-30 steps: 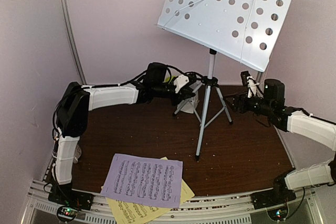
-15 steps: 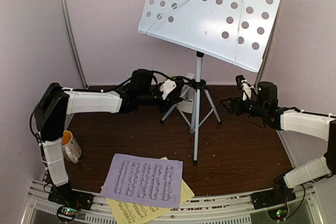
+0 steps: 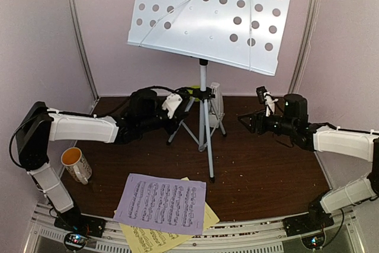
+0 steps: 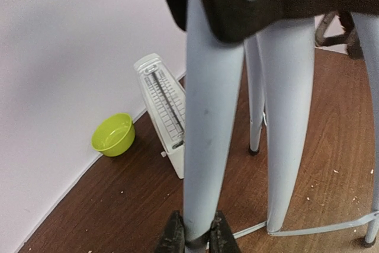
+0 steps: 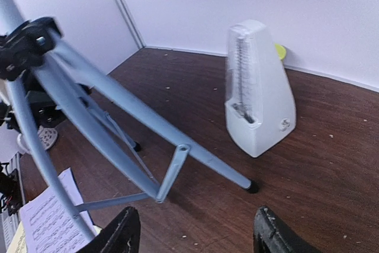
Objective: Set up the instrument practice props
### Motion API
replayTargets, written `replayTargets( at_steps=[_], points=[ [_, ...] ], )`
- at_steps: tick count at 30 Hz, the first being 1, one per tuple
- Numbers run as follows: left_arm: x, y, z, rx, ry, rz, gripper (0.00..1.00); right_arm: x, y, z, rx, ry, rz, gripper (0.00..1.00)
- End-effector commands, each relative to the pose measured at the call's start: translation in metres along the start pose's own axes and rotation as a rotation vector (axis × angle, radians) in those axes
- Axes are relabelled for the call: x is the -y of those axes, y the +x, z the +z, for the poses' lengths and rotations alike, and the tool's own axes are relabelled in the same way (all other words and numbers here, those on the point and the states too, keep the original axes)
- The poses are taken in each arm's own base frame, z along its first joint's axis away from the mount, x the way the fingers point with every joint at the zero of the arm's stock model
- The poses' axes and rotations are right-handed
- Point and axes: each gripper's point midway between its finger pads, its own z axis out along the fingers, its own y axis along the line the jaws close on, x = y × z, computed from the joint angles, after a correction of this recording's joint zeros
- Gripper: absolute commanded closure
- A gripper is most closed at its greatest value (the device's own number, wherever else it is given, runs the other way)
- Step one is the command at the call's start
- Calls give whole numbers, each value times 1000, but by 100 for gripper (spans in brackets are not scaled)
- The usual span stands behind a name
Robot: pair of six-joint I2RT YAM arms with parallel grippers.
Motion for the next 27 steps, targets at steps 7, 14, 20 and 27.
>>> replayTargets(
  at_steps=[7,14,20,27],
  points=[
    [-28,0,-12,11,-251,-143,100,-88,6,-3,81,-168,55,32],
    [-26,-4,-13,22,-253,-135,100,-107,30,29,56,-153,66,32],
    [-26,-3,-14,20,-256,-127,100,-119,62,56,-27,-184,37,36],
    [-26,-5,-12,26,-257,-124,100,-122,93,74,-72,-208,40,38]
  ],
)
